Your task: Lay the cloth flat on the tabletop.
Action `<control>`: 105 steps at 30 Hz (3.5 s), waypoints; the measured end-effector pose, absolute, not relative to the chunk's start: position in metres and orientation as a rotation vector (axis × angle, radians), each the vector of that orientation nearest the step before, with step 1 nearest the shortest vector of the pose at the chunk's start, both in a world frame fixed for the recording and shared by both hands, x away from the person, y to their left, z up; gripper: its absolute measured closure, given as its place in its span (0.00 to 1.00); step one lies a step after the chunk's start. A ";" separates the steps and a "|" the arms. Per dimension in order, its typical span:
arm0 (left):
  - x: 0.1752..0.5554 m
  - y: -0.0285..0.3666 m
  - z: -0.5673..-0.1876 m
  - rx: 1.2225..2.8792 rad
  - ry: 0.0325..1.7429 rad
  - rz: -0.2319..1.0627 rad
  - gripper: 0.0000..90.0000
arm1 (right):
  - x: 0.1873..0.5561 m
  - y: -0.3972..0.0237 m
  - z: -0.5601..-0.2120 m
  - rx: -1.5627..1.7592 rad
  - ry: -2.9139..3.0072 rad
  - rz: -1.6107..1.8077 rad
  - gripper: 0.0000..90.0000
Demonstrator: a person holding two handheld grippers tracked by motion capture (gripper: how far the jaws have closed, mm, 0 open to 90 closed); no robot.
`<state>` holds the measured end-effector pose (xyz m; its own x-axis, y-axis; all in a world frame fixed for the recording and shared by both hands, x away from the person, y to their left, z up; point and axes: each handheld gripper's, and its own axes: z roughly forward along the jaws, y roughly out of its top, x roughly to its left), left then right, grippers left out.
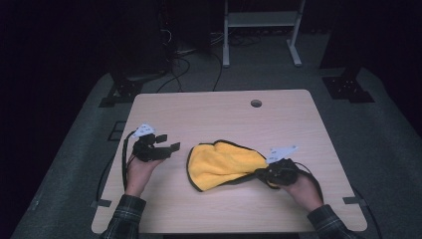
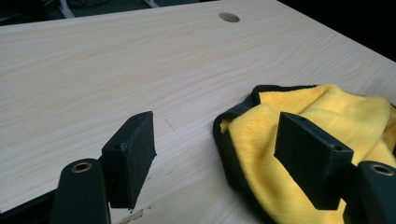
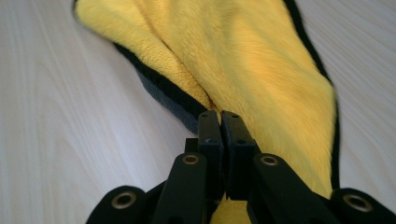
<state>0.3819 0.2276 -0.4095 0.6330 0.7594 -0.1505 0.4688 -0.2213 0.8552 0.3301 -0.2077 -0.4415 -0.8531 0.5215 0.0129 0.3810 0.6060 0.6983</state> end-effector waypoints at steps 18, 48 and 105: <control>0.384 0.182 -0.431 2.022 0.892 0.312 0.34 | 0.358 -0.304 -0.447 1.123 2.397 0.890 0.90; 0.393 0.145 -0.453 2.143 0.872 0.340 0.43 | 0.311 -0.129 -0.462 0.523 2.676 0.996 0.94; 0.394 0.056 -0.453 2.211 0.601 0.184 0.77 | 0.342 -0.270 -0.428 1.015 2.337 1.232 0.84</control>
